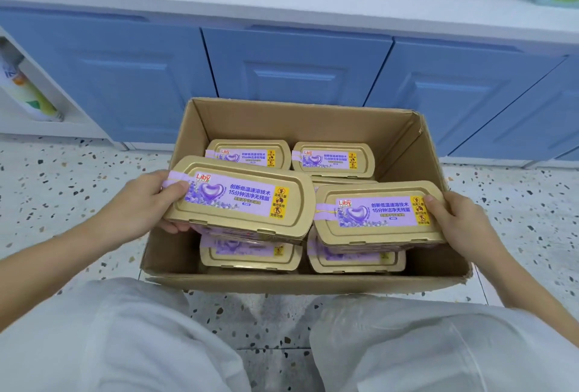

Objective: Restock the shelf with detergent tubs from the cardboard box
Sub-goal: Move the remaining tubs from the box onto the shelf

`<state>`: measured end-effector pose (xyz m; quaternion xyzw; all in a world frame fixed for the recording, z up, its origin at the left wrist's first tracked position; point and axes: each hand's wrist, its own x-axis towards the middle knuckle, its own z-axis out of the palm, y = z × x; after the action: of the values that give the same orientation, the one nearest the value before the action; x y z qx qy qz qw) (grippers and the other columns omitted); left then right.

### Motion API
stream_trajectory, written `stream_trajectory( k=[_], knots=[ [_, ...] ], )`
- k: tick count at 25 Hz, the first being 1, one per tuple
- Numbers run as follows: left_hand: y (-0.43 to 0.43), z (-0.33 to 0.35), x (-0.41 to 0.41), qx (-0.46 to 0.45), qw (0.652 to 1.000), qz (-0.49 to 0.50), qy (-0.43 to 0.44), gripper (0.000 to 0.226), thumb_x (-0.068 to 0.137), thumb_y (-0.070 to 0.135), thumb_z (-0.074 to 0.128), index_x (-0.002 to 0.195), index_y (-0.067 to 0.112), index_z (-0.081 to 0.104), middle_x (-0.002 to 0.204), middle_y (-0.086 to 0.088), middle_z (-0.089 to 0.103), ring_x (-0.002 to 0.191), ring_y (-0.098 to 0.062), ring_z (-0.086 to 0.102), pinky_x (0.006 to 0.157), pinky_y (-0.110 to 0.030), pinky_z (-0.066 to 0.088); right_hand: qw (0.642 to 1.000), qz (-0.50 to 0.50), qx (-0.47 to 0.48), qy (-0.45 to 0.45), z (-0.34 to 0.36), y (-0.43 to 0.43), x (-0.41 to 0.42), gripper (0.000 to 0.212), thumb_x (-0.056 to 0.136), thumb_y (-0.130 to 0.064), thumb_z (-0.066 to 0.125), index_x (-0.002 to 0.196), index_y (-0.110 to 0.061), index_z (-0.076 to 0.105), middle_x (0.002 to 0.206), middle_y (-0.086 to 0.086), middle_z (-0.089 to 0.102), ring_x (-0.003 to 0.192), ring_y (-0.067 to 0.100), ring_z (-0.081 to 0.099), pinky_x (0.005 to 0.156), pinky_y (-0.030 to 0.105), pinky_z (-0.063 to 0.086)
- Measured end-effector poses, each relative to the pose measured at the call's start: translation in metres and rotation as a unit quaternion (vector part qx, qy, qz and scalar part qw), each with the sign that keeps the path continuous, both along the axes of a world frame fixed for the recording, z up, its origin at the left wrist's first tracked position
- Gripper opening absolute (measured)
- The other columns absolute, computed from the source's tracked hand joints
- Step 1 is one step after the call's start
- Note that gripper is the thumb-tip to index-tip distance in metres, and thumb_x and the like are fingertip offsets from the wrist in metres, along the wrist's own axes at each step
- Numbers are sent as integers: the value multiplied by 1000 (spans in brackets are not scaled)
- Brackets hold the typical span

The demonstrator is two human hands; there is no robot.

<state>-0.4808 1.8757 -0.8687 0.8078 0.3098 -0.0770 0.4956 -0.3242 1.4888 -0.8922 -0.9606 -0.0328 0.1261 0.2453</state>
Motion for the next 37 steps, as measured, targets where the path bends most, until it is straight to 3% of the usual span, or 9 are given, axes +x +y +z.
stream_trajectory(
  k=[7, 12, 14, 17, 25, 29, 32, 34, 37],
  knots=[
    [32, 90, 52, 76, 992, 4, -99, 20, 94, 24, 45, 87, 15, 61, 60, -3, 73, 52, -23, 69, 48, -29, 57, 996, -6, 68, -55, 113, 30, 58, 43, 94, -35, 45, 68, -2, 55, 63, 12, 53, 60, 25, 47, 54, 33, 29],
    [53, 160, 98, 97, 982, 32, -156, 29, 94, 19, 44, 75, 3, 60, 46, -6, 67, 39, -15, 63, 41, -25, 53, 987, 3, 123, -107, 187, 56, 117, 41, 94, -30, 48, 74, 4, 59, 59, 14, 53, 51, 23, 53, 36, 18, 39],
    [62, 180, 117, 103, 979, 44, -169, 29, 93, 17, 44, 74, 1, 59, 41, -5, 64, 35, -13, 60, 37, -22, 50, 982, -4, 143, -121, 210, 67, 140, 43, 93, -32, 50, 70, 4, 58, 65, 24, 56, 51, 30, 61, 40, 26, 47],
    [73, 207, 143, 93, 976, 60, -186, 28, 94, 17, 43, 75, 1, 56, 37, -7, 61, 32, -15, 59, 34, -22, 49, 976, -7, 181, -121, 235, 81, 172, 37, 93, -30, 49, 76, 1, 60, 70, 17, 57, 49, 30, 58, 43, 35, 53],
    [104, 209, 200, 70, 980, 77, -171, 30, 94, 19, 42, 77, -2, 56, 40, -10, 63, 34, -17, 62, 37, -24, 53, 981, -29, 159, -107, 227, 122, 230, 39, 92, -34, 47, 95, 3, 60, 89, 19, 62, 58, 33, 63, 44, 35, 56],
    [113, 200, 222, 61, 983, 75, -158, 29, 95, 20, 41, 77, 2, 54, 38, -9, 62, 32, -16, 60, 38, -25, 52, 981, -54, 171, -77, 218, 132, 245, 32, 93, -33, 48, 87, -2, 54, 76, 15, 60, 52, 28, 59, 38, 32, 52],
    [118, 197, 238, 43, 983, 90, -153, 30, 94, 27, 45, 82, 1, 56, 39, -9, 62, 32, -16, 60, 37, -26, 53, 980, -75, 176, -62, 220, 141, 253, 32, 91, -35, 50, 86, -3, 54, 79, 16, 62, 47, 24, 60, 47, 35, 55],
    [120, 194, 244, 21, 982, 100, -161, 38, 94, 36, 44, 85, 1, 58, 40, -10, 63, 33, -17, 61, 37, -25, 53, 970, -82, 224, -52, 217, 141, 252, 45, 89, -44, 47, 96, -1, 56, 81, 16, 63, 55, 26, 60, 55, 35, 54],
    [128, 177, 234, -61, 966, 145, -206, 58, 92, 58, 29, 83, 7, 55, 42, -7, 65, 36, -16, 63, 37, -20, 51, 946, -68, 317, -21, 207, 128, 235, 66, 81, -72, 30, 86, -13, 59, 75, 8, 61, 64, 20, 56, 57, 30, 46]
  ],
)
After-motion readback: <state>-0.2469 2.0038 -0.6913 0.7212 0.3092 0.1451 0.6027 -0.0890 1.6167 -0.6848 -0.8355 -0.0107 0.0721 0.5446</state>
